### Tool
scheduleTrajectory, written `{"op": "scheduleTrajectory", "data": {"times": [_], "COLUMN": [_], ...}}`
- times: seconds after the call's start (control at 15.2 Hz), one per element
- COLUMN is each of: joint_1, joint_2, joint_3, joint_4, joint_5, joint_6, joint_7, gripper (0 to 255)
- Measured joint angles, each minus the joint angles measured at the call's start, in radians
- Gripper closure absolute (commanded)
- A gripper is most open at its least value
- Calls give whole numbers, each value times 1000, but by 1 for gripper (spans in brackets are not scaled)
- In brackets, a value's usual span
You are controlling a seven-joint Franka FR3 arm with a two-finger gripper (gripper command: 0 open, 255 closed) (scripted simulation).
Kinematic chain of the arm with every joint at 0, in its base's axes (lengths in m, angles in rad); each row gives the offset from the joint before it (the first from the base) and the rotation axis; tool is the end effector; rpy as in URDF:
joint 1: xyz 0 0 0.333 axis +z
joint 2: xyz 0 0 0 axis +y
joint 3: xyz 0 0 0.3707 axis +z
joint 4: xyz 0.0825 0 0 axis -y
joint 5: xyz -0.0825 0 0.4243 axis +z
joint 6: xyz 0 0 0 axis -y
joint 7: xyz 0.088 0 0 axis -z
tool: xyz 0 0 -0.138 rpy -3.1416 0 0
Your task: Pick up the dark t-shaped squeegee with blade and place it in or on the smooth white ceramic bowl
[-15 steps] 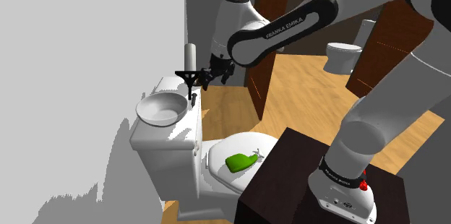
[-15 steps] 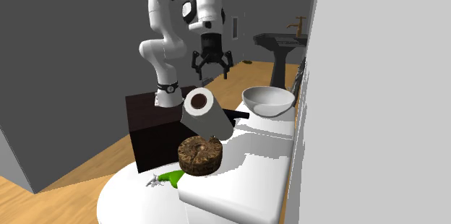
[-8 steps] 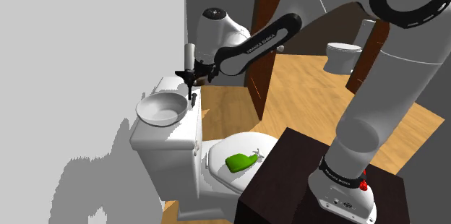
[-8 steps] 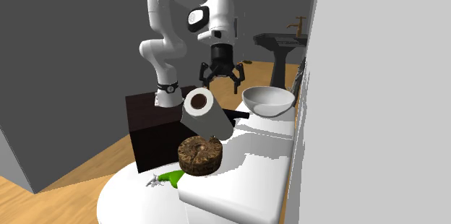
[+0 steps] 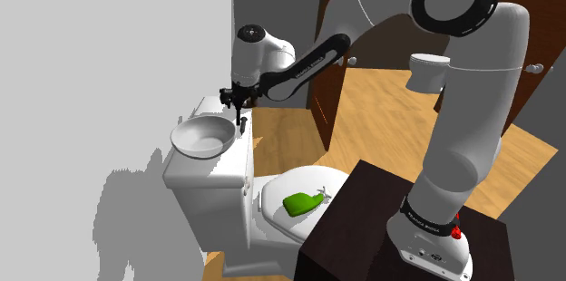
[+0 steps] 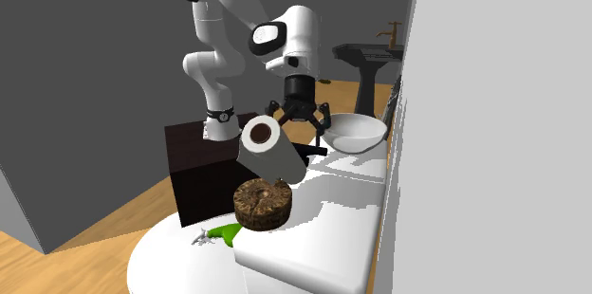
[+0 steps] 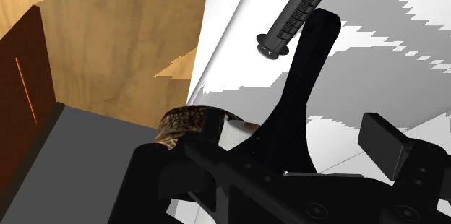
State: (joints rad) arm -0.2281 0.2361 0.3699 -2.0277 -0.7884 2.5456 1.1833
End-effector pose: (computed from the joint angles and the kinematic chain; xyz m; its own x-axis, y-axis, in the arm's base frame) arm 0.6643 0.0820 0.3694 0.7717 -0.3773 0.5120 -0.4627 -0.8854 0.0449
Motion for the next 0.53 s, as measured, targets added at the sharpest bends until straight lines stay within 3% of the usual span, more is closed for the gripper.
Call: {"op": "scheduleTrajectory", "data": {"times": [0.53], "joint_1": [8], "joint_2": [59], "joint_3": [-22], "joint_4": [29], "joint_5": [-51], "joint_6": [22], "joint_7": [33], "gripper": [0]}}
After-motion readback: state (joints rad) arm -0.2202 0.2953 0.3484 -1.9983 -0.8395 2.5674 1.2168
